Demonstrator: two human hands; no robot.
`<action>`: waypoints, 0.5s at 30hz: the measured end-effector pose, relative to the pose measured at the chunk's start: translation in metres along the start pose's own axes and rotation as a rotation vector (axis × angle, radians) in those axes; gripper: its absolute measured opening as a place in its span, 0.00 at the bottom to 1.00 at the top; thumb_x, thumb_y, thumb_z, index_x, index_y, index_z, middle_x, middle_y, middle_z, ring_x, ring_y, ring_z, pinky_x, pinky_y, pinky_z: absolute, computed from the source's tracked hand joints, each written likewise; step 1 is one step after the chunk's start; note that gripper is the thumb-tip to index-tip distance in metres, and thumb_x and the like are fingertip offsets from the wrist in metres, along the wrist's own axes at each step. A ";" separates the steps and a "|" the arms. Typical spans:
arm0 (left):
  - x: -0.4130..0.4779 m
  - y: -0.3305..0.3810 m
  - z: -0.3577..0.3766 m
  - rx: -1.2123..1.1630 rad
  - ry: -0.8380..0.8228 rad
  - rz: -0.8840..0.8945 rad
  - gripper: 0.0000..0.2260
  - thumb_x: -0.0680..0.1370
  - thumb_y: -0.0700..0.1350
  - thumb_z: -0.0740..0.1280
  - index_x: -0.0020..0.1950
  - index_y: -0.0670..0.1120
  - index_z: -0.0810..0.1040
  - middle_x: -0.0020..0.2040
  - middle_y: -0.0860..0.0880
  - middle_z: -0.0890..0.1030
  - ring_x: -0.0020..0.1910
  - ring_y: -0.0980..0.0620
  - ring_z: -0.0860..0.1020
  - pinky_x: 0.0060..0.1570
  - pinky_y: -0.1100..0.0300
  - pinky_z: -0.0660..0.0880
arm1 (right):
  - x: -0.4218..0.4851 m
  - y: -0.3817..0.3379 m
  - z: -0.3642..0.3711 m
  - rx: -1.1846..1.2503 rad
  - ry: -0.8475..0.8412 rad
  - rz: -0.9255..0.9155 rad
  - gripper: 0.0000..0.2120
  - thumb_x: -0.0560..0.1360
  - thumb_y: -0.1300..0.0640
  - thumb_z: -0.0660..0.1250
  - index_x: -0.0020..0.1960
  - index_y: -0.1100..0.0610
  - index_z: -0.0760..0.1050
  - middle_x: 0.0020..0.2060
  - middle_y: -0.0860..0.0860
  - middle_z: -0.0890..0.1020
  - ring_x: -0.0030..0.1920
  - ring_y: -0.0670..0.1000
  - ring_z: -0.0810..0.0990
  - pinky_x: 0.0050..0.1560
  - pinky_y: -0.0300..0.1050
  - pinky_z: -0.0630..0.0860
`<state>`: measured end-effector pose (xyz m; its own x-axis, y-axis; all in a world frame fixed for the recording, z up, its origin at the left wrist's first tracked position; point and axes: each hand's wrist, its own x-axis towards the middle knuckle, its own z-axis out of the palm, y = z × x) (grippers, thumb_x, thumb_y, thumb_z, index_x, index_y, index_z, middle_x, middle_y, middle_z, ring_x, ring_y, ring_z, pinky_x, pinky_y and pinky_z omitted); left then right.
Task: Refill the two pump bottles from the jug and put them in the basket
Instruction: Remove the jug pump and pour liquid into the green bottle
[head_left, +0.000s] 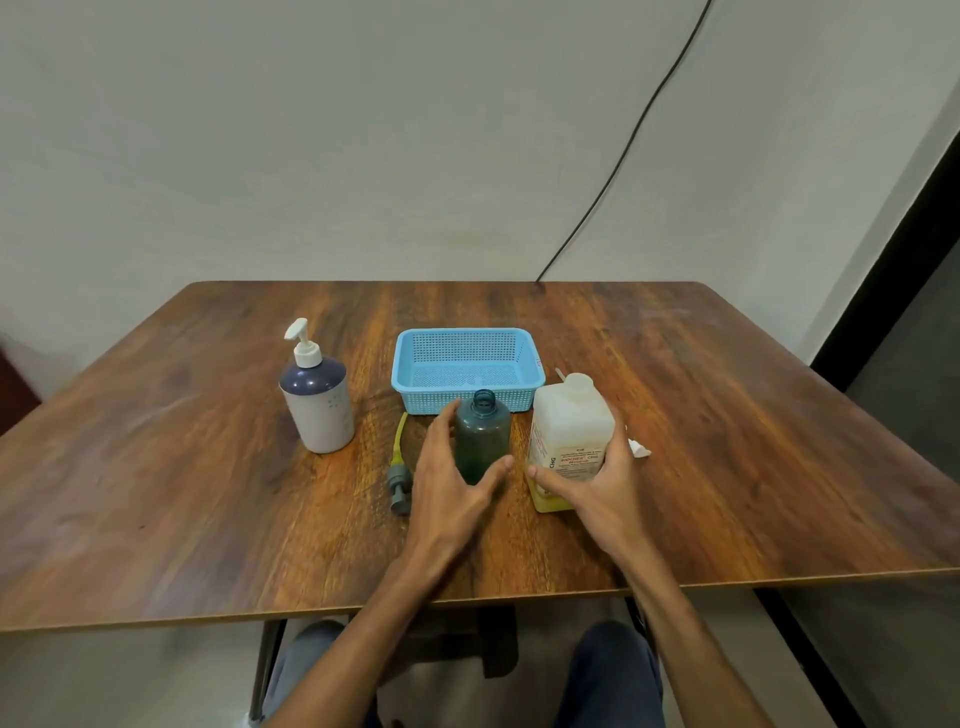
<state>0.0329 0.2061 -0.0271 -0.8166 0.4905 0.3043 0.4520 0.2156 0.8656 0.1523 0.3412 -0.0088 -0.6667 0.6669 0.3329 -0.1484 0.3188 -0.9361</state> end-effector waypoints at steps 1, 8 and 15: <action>0.003 -0.002 0.000 -0.003 -0.014 -0.003 0.40 0.73 0.57 0.78 0.80 0.55 0.61 0.77 0.51 0.70 0.74 0.52 0.71 0.71 0.44 0.73 | 0.001 0.001 0.000 -0.005 0.008 -0.005 0.46 0.64 0.63 0.83 0.73 0.43 0.63 0.66 0.41 0.75 0.64 0.37 0.74 0.55 0.38 0.80; 0.014 -0.006 -0.012 -0.050 -0.008 0.016 0.37 0.74 0.51 0.78 0.78 0.53 0.64 0.73 0.51 0.73 0.69 0.54 0.74 0.67 0.51 0.77 | 0.007 0.002 0.005 -0.071 0.052 -0.035 0.46 0.63 0.64 0.83 0.74 0.47 0.64 0.65 0.41 0.75 0.64 0.35 0.74 0.51 0.33 0.79; 0.017 -0.017 -0.020 -0.072 -0.009 0.034 0.38 0.74 0.52 0.78 0.79 0.52 0.64 0.74 0.52 0.73 0.68 0.56 0.74 0.66 0.58 0.76 | 0.018 -0.005 0.011 -0.208 0.035 -0.066 0.48 0.62 0.62 0.83 0.75 0.48 0.64 0.64 0.43 0.76 0.63 0.41 0.76 0.51 0.35 0.81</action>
<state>0.0038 0.1940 -0.0289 -0.7980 0.5039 0.3305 0.4518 0.1374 0.8815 0.1327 0.3439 0.0003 -0.6344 0.6615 0.4000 -0.0350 0.4923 -0.8697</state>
